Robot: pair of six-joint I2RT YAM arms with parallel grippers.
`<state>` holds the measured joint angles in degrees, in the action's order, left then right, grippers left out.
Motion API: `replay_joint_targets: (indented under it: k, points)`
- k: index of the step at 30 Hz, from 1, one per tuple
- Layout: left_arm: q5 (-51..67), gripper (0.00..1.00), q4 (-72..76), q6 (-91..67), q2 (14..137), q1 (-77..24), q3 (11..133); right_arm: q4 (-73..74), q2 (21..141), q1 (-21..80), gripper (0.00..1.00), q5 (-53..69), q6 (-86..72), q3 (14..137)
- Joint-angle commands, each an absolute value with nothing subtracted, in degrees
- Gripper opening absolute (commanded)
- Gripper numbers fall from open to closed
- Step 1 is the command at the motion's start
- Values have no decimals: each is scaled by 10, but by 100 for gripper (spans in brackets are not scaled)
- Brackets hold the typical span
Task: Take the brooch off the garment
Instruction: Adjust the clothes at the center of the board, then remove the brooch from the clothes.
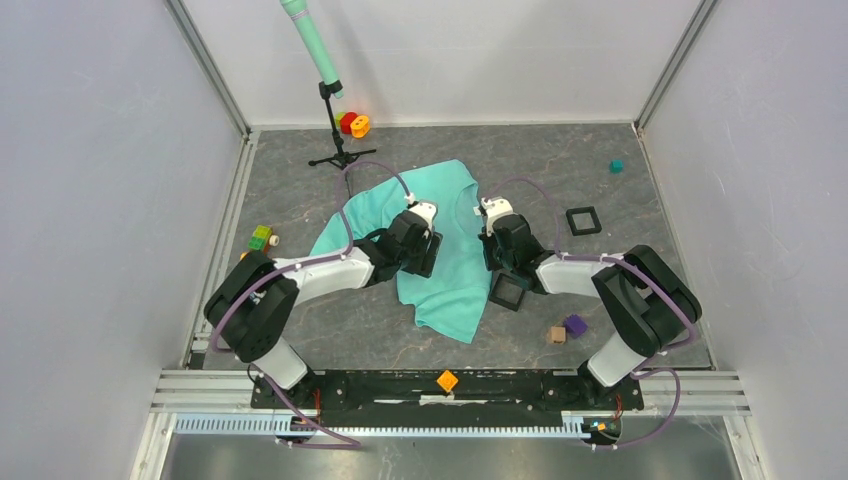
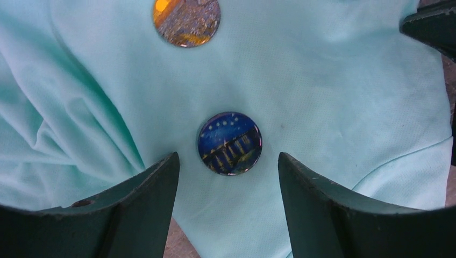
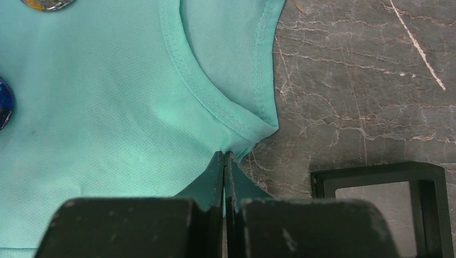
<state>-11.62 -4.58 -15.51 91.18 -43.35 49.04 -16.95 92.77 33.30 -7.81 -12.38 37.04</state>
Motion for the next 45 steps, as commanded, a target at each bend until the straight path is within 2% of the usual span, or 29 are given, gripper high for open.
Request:
replay_joint_targets:
  k: [1,5,11,19,22,26,30,31,33,36,41,45]
  points:
    - [-106,74,-64,-129,938,-433,533,-193,908,338,0,-79,-131,366]
    - [-106,74,-89,-134,969,-433,557,-193,905,338,0,-78,-132,366]
    - [-139,68,-114,-140,984,-439,572,-192,888,338,0,-83,-131,361]
    - [-105,51,-103,-133,952,-441,559,-193,876,338,0,-87,-130,355]
    - [-100,48,-109,-135,927,-440,553,-202,865,338,0,-87,-130,347]
    - [-43,45,-86,-156,895,-435,536,-220,834,338,0,-72,-126,328]
    - [70,44,-42,-193,873,-410,517,-267,782,338,0,-71,-119,285]
    - [108,44,-28,-207,870,-397,509,-271,768,338,4,-73,-114,277]
    - [189,43,20,-241,864,-368,492,-276,745,337,34,-68,-105,267]
    - [314,43,116,-315,862,-315,455,-317,708,338,49,-35,-91,231]
    - [447,43,298,-449,882,-272,412,-413,642,338,71,54,-78,172]
    - [479,43,391,-524,895,-272,391,-487,660,338,77,132,-95,161]
